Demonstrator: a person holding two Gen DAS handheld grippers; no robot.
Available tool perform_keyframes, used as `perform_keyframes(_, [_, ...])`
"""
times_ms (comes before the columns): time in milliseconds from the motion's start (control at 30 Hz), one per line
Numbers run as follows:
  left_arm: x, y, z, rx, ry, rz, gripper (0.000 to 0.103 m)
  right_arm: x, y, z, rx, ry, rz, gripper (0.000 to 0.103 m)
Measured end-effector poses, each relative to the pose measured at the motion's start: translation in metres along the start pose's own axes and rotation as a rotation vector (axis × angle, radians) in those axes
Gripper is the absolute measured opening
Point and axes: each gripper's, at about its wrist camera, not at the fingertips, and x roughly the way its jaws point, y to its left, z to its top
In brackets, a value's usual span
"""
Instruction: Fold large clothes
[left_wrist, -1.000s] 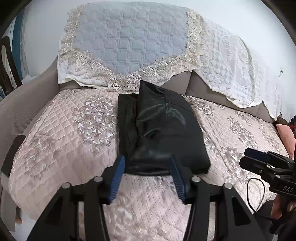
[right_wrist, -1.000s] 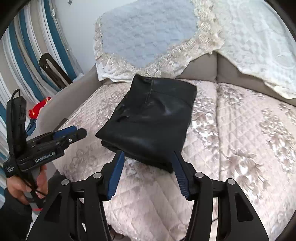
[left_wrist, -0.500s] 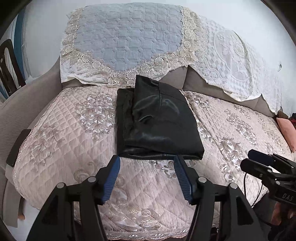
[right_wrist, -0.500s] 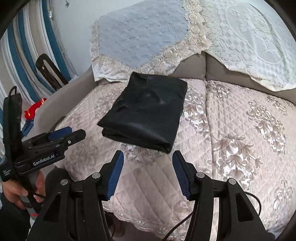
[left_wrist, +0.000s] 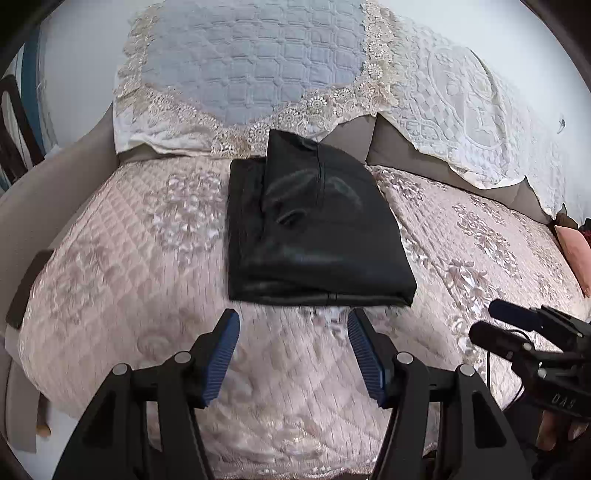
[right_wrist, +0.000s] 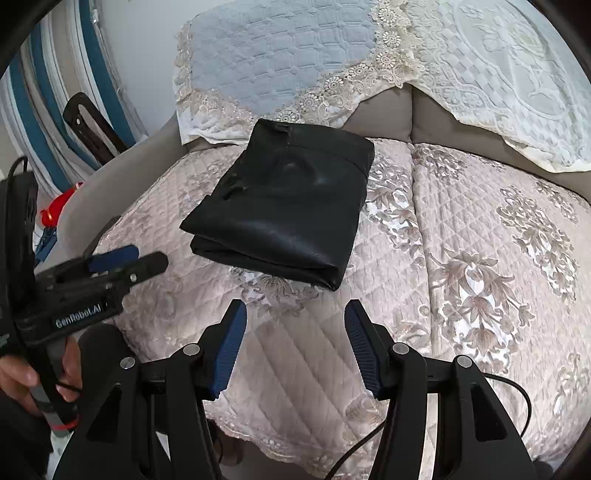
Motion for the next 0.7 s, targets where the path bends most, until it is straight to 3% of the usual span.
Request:
perform_keyframes(200, [0.006,-0.001,0.029,0.002,-0.046,-0.020,0.063,0.004,-0.008,0.010,0.026,-0.021,-0.030,0.056])
perform_keyframes(400, [0.011,-0.006,0.025,0.027,-0.031,-0.028,0.063,-0.011,-0.003,0.016,0.070,-0.063,-0.034,0.056])
perform_keyframes(500, [0.008,-0.001,0.027,0.026,-0.025,-0.028,0.063,-0.030,0.018,0.024,0.090,-0.111,0.052,0.056])
perform_keyframes(700, [-0.015,0.014,0.046,0.002,-0.096,-0.003,0.063,-0.070,0.065,0.047,0.148,-0.232,0.250,0.060])
